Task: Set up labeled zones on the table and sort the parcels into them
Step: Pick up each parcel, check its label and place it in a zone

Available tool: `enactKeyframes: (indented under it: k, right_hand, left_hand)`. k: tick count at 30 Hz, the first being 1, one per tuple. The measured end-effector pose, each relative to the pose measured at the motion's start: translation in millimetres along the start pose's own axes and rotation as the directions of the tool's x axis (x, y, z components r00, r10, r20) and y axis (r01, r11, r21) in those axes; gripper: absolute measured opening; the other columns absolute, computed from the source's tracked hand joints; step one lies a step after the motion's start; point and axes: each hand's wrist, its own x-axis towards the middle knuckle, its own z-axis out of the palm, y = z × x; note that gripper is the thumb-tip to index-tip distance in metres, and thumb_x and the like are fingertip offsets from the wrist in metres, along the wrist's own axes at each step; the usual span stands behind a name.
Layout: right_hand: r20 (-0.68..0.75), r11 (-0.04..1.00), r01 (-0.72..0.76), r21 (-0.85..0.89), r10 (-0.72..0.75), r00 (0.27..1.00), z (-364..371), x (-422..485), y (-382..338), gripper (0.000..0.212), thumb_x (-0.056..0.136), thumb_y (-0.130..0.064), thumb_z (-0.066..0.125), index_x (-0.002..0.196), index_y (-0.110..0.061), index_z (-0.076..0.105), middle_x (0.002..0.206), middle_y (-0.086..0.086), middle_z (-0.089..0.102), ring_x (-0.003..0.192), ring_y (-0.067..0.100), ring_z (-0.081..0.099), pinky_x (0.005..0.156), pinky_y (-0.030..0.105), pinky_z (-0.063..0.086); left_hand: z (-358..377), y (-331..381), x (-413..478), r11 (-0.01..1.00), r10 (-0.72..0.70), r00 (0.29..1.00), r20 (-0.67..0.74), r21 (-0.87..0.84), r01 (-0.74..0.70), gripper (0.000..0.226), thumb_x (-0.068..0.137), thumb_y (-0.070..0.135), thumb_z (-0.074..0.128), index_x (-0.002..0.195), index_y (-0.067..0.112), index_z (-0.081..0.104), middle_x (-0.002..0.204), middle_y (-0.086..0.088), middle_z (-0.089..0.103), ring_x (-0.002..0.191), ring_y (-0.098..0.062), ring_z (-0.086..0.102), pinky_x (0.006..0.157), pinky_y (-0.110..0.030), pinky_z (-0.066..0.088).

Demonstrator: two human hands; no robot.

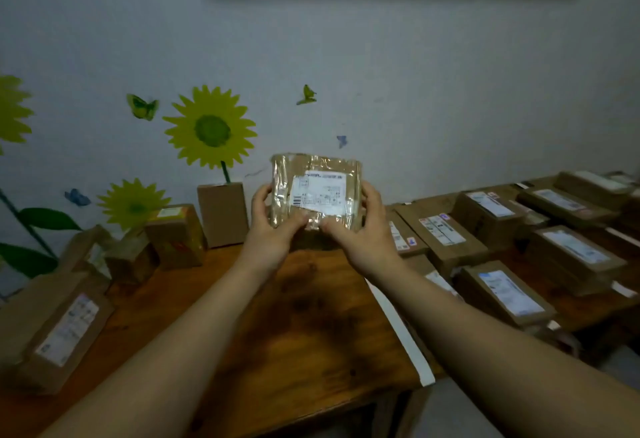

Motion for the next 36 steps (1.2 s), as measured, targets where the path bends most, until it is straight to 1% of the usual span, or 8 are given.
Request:
enactKeyframes:
  k: [6, 9, 12, 15, 18, 21, 30, 36]
  right_hand:
    - [-0.095, 0.966, -0.234, 0.112, 0.245, 0.965, -85, -35, 41, 0.075, 0.074, -0.041, 0.072, 0.137, -0.045, 0.034, 0.148, 0.005, 0.039, 0.121, 0.023, 0.054, 0.092, 0.047, 0.054]
    - [-0.161, 0.945, -0.247, 0.217, 0.284, 0.945, -143, -44, 46, 0.029, 0.088, -0.015, 0.065, 0.115, -0.027, 0.061, 0.121, 0.008, 0.065, 0.097, 0.014, 0.066, 0.081, 0.032, 0.055]
    - [-0.336, 0.961, -0.197, 0.196, 0.255, 0.907, -200, -52, 60, 0.035, 0.092, -0.02, 0.061, 0.125, -0.03, 0.058, 0.114, -0.007, 0.065, 0.101, 0.005, 0.062, 0.082, 0.024, 0.052]
    - [-0.39, 0.981, -0.192, 0.033, 0.19, 0.901, -263, -61, 81, 0.048, 0.088, -0.036, 0.062, 0.134, -0.037, 0.047, 0.132, -0.007, 0.054, 0.121, 0.013, 0.054, 0.1, 0.039, 0.048]
    - [-0.242, 0.913, -0.21, -0.349, 0.129, 0.962, -343, -74, 99, 0.094, 0.075, -0.047, 0.074, 0.15, -0.046, 0.016, 0.158, -0.01, 0.01, 0.14, 0.014, 0.024, 0.114, 0.038, 0.031]
    - [-0.059, 0.756, -0.15, -0.637, 0.146, 0.988, -411, -82, 113, 0.104, 0.075, -0.046, 0.078, 0.146, -0.053, 0.003, 0.158, -0.015, -0.02, 0.148, 0.019, -0.001, 0.118, 0.041, 0.023]
    - [0.161, 0.495, -0.01, -0.869, 0.302, 0.939, -457, -32, 161, 0.088, 0.087, -0.047, 0.065, 0.154, -0.036, 0.008, 0.159, 0.0, -0.025, 0.148, 0.027, -0.006, 0.121, 0.042, 0.011]
    - [0.227, 0.432, 0.078, -0.899, 0.305, 0.925, -466, 31, 213, 0.078, 0.092, -0.05, 0.054, 0.154, -0.032, 0.01, 0.161, 0.002, -0.016, 0.146, 0.029, 0.005, 0.12, 0.044, 0.016]
  left_hand:
    - [67, -21, -7, 0.96, -0.268, 0.926, 0.265, -0.006, 0.279, 0.044, 0.082, -0.006, 0.061, 0.113, 0.023, 0.059, 0.106, -0.009, 0.066, 0.082, -0.019, 0.065, 0.069, -0.027, 0.055]
    - [129, -32, -16, 0.956, -0.292, 0.926, 0.237, 0.034, 0.293, 0.05, 0.081, 0.009, 0.07, 0.122, 0.027, 0.048, 0.113, -0.003, 0.059, 0.092, -0.018, 0.064, 0.071, -0.03, 0.057]
    - [206, -41, -37, 0.93, -0.365, 0.892, 0.266, 0.052, 0.365, 0.063, 0.081, 0.022, 0.072, 0.128, 0.031, 0.032, 0.122, -0.001, 0.057, 0.093, -0.021, 0.065, 0.063, -0.036, 0.059]
    - [285, -52, -55, 0.911, -0.398, 0.811, 0.429, 0.082, 0.403, 0.077, 0.084, 0.015, 0.068, 0.14, 0.041, 0.023, 0.113, 0.003, 0.063, 0.092, -0.023, 0.067, 0.071, -0.044, 0.058]
    - [351, -62, -58, 0.902, -0.397, 0.774, 0.494, 0.056, 0.427, 0.065, 0.087, 0.009, 0.064, 0.135, 0.04, 0.033, 0.116, -0.002, 0.066, 0.099, -0.026, 0.067, 0.082, -0.047, 0.055]
    - [400, -72, -59, 0.873, -0.463, 0.705, 0.536, 0.141, 0.466, 0.059, 0.087, 0.014, 0.065, 0.126, 0.047, 0.036, 0.114, -0.003, 0.066, 0.099, -0.029, 0.067, 0.085, -0.052, 0.054]
    - [470, -118, -42, 0.827, -0.562, 0.663, 0.495, 0.344, 0.445, 0.078, 0.092, 0.027, 0.058, 0.145, 0.047, 0.005, 0.121, -0.002, 0.056, 0.092, -0.022, 0.064, 0.057, -0.032, 0.056]
    - [482, -171, 18, 0.859, -0.455, 0.712, 0.535, 0.475, 0.192, 0.09, 0.074, 0.039, 0.074, 0.138, 0.052, 0.013, 0.139, 0.003, 0.045, 0.122, -0.02, 0.05, 0.099, -0.045, 0.048]
